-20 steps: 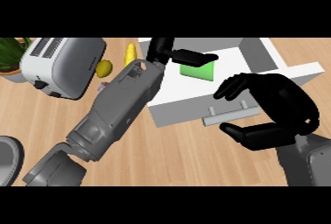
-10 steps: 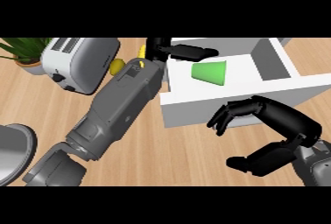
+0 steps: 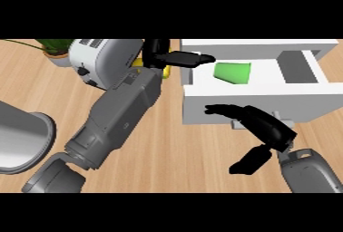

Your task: Pick up the cup, place it into the drawer and close the drawer

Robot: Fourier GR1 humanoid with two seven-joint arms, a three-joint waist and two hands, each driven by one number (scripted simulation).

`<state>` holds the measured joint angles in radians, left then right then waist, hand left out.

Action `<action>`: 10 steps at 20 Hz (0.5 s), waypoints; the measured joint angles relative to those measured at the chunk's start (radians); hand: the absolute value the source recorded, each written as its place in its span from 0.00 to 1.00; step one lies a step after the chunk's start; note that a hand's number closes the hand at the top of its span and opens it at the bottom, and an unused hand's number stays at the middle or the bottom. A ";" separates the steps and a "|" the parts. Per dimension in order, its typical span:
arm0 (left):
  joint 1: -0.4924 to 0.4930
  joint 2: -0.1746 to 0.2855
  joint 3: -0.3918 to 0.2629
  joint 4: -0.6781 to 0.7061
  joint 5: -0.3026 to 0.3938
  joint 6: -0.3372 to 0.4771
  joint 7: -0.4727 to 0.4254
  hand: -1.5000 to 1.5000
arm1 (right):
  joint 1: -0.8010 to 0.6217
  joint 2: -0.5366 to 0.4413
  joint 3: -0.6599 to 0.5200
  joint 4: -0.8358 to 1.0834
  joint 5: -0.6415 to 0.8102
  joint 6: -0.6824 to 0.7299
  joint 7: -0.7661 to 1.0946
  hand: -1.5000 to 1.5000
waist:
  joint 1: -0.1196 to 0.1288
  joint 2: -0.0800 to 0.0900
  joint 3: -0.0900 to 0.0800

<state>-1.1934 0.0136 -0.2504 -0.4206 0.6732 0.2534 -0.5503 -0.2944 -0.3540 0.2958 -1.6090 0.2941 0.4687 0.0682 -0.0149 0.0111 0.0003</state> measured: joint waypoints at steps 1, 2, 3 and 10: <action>0.015 -0.001 0.001 -0.007 -0.001 -0.006 -0.007 0.00 | -0.006 0.002 0.012 0.050 0.031 -0.012 -0.025 0.00 | 0.009 -0.001 0.000; 0.033 0.002 0.002 -0.013 -0.001 -0.017 -0.017 0.00 | -0.021 0.008 0.024 0.103 0.058 -0.021 -0.045 0.00 | 0.018 -0.001 0.000; 0.038 0.002 0.004 -0.025 -0.001 -0.018 -0.018 0.00 | -0.033 0.012 0.038 0.159 0.090 -0.035 -0.072 0.00 | 0.028 -0.001 0.001; 0.129 0.042 0.010 -0.110 0.004 -0.058 -0.016 0.00 | -0.188 0.060 0.034 0.583 0.219 -0.157 -0.241 1.00 | 0.084 -0.003 0.000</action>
<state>-1.0641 0.0554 -0.2400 -0.5306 0.6773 0.1949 -0.5665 -0.4824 -0.2944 0.3301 -1.0265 0.5130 0.3114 -0.1732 0.0695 0.0083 -0.0001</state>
